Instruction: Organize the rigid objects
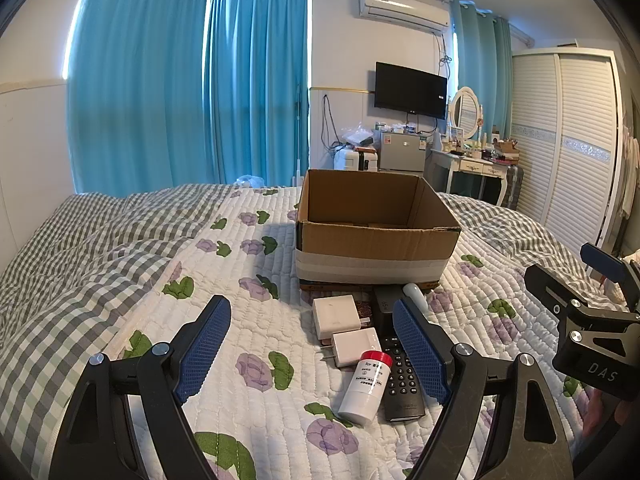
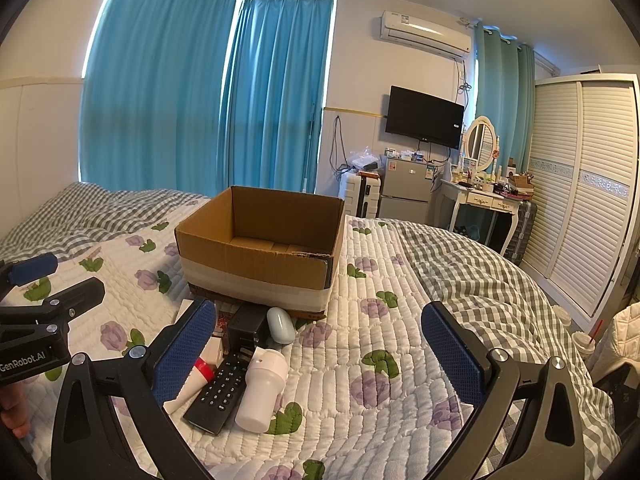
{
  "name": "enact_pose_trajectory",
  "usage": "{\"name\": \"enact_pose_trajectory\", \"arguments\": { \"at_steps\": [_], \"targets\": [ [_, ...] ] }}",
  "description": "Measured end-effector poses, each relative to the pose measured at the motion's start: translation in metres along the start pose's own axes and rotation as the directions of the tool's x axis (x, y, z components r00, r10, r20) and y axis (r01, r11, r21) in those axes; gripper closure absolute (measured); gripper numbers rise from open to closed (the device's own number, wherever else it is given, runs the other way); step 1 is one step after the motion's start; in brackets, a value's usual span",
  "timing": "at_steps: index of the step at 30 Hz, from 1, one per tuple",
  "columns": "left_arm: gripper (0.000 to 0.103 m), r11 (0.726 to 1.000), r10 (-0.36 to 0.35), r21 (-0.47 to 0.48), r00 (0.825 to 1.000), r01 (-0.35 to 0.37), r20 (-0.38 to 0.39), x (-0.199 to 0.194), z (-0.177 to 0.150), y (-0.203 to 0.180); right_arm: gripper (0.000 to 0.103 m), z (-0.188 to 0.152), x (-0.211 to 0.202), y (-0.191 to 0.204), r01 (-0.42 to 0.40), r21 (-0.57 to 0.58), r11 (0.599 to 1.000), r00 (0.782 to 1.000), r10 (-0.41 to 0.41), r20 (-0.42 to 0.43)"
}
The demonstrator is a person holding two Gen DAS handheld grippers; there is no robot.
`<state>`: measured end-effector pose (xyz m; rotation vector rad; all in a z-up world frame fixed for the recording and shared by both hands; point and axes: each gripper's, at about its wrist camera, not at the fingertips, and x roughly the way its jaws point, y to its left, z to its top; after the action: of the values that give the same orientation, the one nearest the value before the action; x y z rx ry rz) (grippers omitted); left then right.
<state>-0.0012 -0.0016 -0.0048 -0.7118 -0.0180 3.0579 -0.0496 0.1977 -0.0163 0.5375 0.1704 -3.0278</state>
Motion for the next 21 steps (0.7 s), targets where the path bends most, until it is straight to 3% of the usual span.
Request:
{"name": "enact_pose_trajectory", "arguments": {
  "at_steps": [21],
  "targets": [
    [0.017, 1.000, 0.000, 0.000, 1.000, 0.000, -0.004, 0.0000, -0.0006, -0.0002, 0.000, -0.0004, 0.0002, -0.0009, 0.000, -0.002, 1.000, 1.000, 0.000, -0.007]
  ]
}}
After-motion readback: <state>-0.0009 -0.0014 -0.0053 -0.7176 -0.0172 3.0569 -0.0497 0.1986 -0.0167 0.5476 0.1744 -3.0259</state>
